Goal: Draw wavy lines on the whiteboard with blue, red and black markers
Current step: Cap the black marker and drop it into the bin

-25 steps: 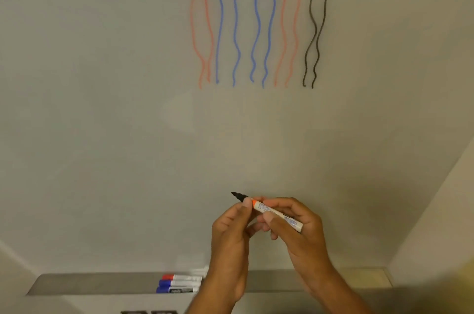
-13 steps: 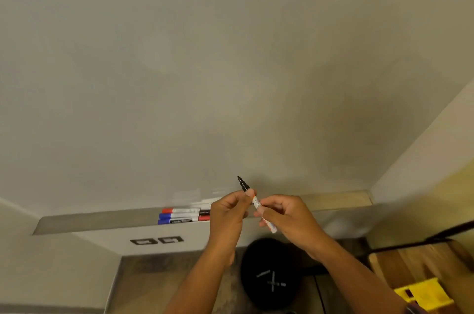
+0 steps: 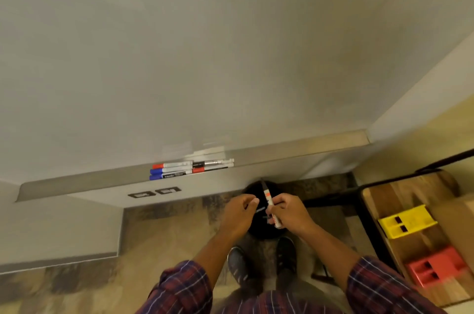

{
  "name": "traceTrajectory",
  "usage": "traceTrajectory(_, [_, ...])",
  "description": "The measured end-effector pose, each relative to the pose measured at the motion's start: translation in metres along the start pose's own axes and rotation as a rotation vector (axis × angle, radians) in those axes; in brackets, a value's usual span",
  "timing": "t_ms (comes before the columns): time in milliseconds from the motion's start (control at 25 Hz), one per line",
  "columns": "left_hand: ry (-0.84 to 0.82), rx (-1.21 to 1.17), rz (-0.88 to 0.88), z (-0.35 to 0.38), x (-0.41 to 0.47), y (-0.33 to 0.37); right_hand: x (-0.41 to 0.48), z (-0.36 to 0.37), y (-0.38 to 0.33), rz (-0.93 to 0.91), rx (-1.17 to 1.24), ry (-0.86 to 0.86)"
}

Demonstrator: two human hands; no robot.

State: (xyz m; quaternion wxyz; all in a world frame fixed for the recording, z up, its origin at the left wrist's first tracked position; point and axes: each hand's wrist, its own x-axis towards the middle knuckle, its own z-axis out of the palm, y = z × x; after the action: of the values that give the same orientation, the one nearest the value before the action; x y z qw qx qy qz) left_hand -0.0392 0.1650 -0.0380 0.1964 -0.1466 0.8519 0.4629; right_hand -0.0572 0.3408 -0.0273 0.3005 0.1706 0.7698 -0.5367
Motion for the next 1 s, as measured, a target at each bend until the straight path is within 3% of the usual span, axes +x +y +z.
traceTrajectory(160, [-0.069,0.305,-0.024,0.024,0.012,-0.052,0.02,0.015,0.048,0.127,-0.115,0.119])
traceTrajectory(360, [-0.08,0.36,-0.01,0.031,0.018,-0.061,0.042,0.02,0.064,0.093,-0.486,0.169])
traceTrajectory(520, [-0.104,0.427,0.01,0.034,0.021,-0.064,0.047,0.023,0.075,0.145,-0.581,0.12])
traceTrajectory(1000, [-0.151,0.701,0.203,0.022,0.022,-0.055,0.02,0.034,0.073,-0.109,-0.853,0.153])
